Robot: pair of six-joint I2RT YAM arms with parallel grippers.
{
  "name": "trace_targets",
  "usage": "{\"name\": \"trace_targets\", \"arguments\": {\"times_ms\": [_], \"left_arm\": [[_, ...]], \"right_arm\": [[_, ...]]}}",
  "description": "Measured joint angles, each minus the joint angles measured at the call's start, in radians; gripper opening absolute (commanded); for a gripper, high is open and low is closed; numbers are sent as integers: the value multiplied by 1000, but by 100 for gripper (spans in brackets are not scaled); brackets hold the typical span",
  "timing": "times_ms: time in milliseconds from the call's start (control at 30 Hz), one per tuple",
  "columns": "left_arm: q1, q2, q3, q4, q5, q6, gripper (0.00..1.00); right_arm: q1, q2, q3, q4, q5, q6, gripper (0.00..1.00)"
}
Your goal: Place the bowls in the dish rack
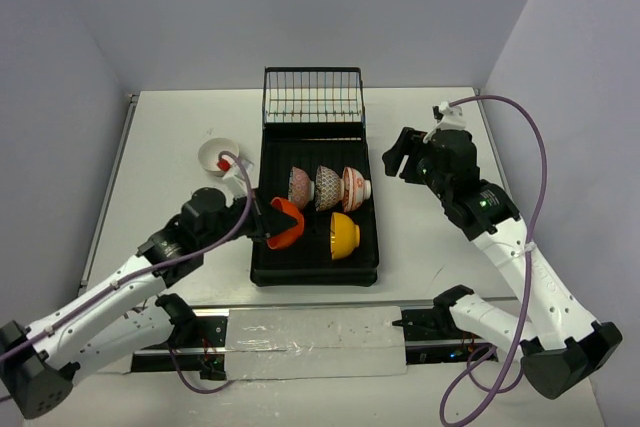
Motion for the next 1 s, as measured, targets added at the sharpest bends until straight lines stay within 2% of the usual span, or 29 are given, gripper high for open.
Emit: {"name": "trace_targets", "arguments": {"times_ms": [133, 300, 567, 1000], "left_arm": [[-113, 56, 9, 43, -60, 2, 0], [-175, 96, -1, 166, -70, 1, 0], [-201, 171, -74, 360, -64, -18, 0], [-207, 226, -161, 516, -59, -64, 0]], "right_arm": [[0, 19, 0, -6, 9, 0, 72], [0, 22, 0, -13, 17, -4, 72], [0, 22, 0, -14, 20, -8, 72], [0, 22, 0, -14, 22, -11, 72]]}}
